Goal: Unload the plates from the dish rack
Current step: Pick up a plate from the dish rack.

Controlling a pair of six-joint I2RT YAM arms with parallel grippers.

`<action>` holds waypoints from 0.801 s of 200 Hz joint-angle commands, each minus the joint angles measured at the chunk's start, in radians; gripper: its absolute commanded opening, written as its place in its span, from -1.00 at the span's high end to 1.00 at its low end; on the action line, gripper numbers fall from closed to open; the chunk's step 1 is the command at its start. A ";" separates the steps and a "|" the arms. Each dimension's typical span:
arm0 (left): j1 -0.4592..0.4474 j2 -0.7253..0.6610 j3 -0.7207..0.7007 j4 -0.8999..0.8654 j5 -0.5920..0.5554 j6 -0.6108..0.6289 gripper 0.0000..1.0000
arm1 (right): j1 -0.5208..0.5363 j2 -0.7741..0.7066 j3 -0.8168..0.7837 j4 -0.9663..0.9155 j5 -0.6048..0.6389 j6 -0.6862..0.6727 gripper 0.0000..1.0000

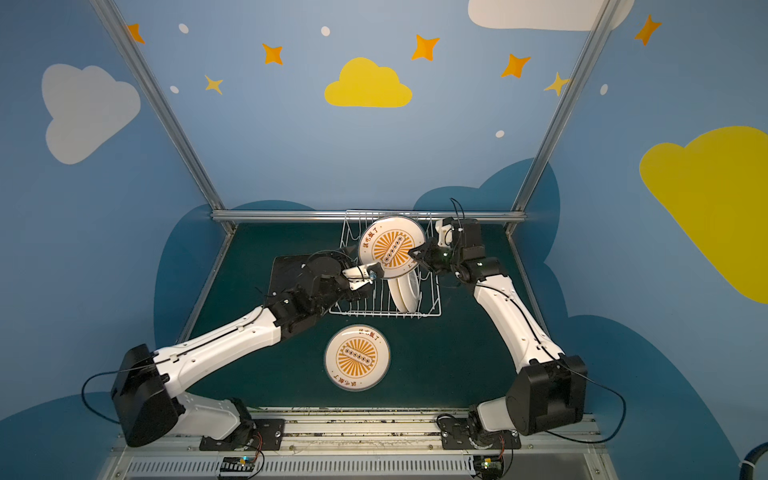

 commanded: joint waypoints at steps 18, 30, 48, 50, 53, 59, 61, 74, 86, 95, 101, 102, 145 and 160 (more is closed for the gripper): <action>0.137 -0.100 0.035 -0.052 0.275 -0.426 -0.99 | -0.025 -0.094 -0.060 0.101 0.056 -0.024 1.00; 0.192 -0.113 0.041 -0.053 0.378 -0.549 -0.99 | -0.029 -0.107 -0.069 0.102 0.057 -0.037 1.00; 0.266 -0.114 0.054 -0.047 0.523 -0.716 -0.99 | -0.033 -0.123 -0.088 0.118 0.046 -0.051 1.00; 0.272 -0.112 0.055 -0.046 0.536 -0.732 -0.99 | -0.034 -0.123 -0.090 0.119 0.042 -0.053 1.00; 0.283 -0.109 0.058 -0.045 0.559 -0.755 -0.99 | -0.035 -0.124 -0.093 0.123 0.039 -0.056 1.00; 0.305 -0.101 0.064 -0.045 0.593 -0.802 -0.99 | -0.037 -0.127 -0.099 0.131 0.028 -0.063 1.00; 0.310 -0.100 0.067 -0.046 0.620 -0.814 -0.99 | -0.038 -0.129 -0.101 0.132 0.026 -0.064 1.00; 0.343 -0.069 0.094 -0.060 0.699 -0.901 -0.99 | -0.039 -0.136 -0.111 0.146 0.004 -0.081 1.00; 0.371 -0.033 0.127 -0.086 0.779 -0.967 -0.99 | -0.042 -0.141 -0.126 0.164 -0.015 -0.095 1.00; 0.388 -0.006 0.150 -0.096 0.844 -1.010 -0.99 | -0.043 -0.145 -0.135 0.179 -0.029 -0.107 1.00; 0.396 0.012 0.162 -0.098 0.877 -1.035 -0.99 | -0.044 -0.149 -0.140 0.186 -0.039 -0.115 1.00; 0.398 0.015 0.165 -0.098 0.882 -1.039 -0.99 | -0.044 -0.149 -0.141 0.187 -0.041 -0.116 1.00; 0.430 0.157 0.274 -0.143 1.082 -1.168 -0.99 | -0.044 -0.162 -0.156 0.215 -0.093 -0.173 1.00; 0.430 0.217 0.311 -0.137 1.168 -1.210 -0.99 | -0.044 -0.166 -0.159 0.229 -0.116 -0.188 1.00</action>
